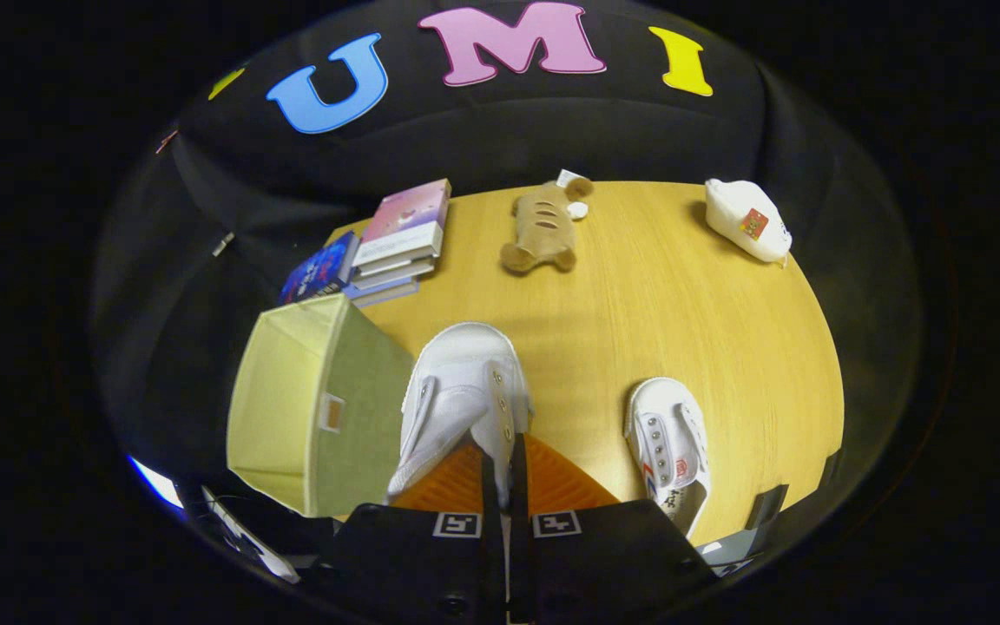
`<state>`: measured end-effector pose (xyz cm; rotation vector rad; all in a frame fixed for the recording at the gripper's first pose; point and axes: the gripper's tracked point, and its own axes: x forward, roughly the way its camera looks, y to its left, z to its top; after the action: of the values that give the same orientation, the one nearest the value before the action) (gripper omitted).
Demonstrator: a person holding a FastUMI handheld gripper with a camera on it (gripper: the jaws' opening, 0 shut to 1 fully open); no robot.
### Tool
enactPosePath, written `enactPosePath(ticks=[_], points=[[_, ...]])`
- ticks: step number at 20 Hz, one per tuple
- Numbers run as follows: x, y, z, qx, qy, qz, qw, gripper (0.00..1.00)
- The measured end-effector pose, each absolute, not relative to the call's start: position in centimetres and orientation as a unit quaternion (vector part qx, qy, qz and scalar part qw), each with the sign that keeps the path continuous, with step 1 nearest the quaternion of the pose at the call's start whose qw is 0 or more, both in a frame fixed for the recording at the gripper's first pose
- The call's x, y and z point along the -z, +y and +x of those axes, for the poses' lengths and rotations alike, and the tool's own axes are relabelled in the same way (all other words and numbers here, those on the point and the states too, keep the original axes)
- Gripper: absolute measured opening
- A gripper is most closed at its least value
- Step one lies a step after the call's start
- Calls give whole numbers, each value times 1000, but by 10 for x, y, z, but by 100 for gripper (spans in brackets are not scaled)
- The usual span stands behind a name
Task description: Open the storage box then place both shoes into the box .Put the left shoe in first, then the right shoe, with the right side of both shoes facing outward in a uniform manner.
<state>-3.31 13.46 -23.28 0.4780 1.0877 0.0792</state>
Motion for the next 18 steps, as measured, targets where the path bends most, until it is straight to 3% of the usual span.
enactPosePath(ticks=[8, 18], points=[[154, 253, 29, -92, 509, 270, 812, 6], [218, 365, 32, -81, 613, 236, 750, 7]])
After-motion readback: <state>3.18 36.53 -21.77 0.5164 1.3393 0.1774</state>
